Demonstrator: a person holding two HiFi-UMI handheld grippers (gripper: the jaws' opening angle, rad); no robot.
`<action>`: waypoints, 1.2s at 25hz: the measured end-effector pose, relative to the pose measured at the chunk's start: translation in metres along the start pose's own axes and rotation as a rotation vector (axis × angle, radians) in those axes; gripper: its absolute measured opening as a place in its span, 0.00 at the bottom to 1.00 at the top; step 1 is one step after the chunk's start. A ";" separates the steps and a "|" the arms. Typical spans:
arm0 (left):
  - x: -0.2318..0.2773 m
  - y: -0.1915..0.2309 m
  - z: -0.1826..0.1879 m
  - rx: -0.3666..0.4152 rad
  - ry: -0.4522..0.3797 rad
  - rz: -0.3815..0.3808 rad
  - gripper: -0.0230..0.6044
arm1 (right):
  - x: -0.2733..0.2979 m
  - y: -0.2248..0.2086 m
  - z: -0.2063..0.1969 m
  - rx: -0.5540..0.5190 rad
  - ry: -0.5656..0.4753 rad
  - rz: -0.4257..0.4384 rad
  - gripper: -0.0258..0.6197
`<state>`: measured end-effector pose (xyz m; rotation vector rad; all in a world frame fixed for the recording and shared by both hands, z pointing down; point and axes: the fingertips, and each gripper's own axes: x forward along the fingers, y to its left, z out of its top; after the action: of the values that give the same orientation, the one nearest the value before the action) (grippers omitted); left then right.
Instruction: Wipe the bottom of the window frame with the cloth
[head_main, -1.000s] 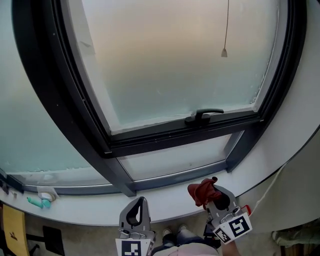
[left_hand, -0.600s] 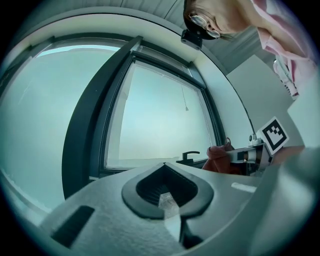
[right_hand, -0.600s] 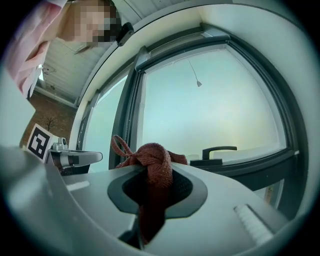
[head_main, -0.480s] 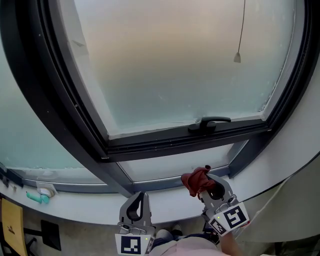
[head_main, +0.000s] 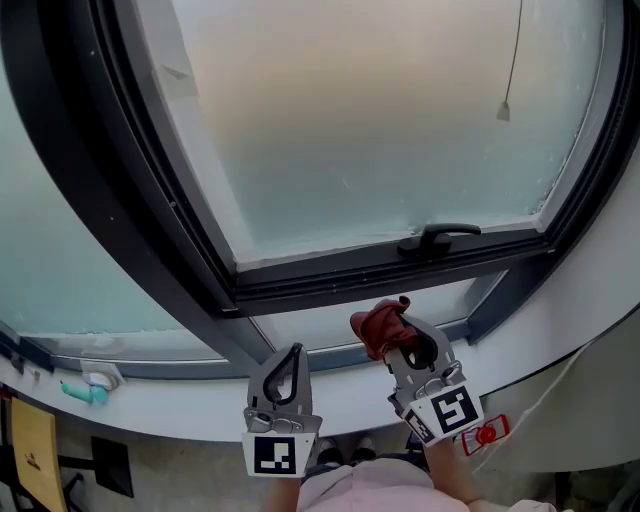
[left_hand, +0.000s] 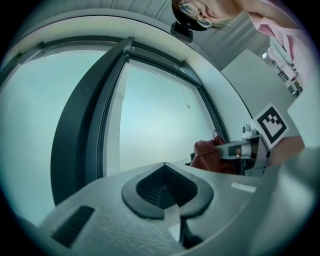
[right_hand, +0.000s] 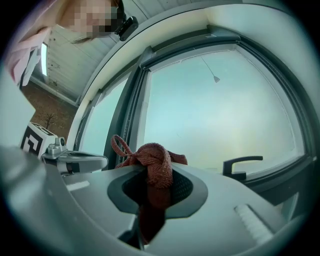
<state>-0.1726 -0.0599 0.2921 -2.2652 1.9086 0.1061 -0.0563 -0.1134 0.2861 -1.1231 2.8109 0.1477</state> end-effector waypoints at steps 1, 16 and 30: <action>0.005 0.003 0.002 -0.008 -0.018 -0.012 0.04 | 0.008 0.005 0.004 -0.009 -0.011 0.001 0.14; -0.019 0.049 0.016 -0.051 -0.073 -0.014 0.04 | 0.153 0.080 0.015 -0.006 0.067 0.113 0.13; -0.033 0.078 0.006 -0.061 -0.049 0.026 0.04 | 0.233 0.105 -0.049 -0.281 0.400 0.077 0.13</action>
<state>-0.2548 -0.0394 0.2848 -2.2549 1.9355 0.2237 -0.2999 -0.2022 0.3079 -1.2158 3.2704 0.3746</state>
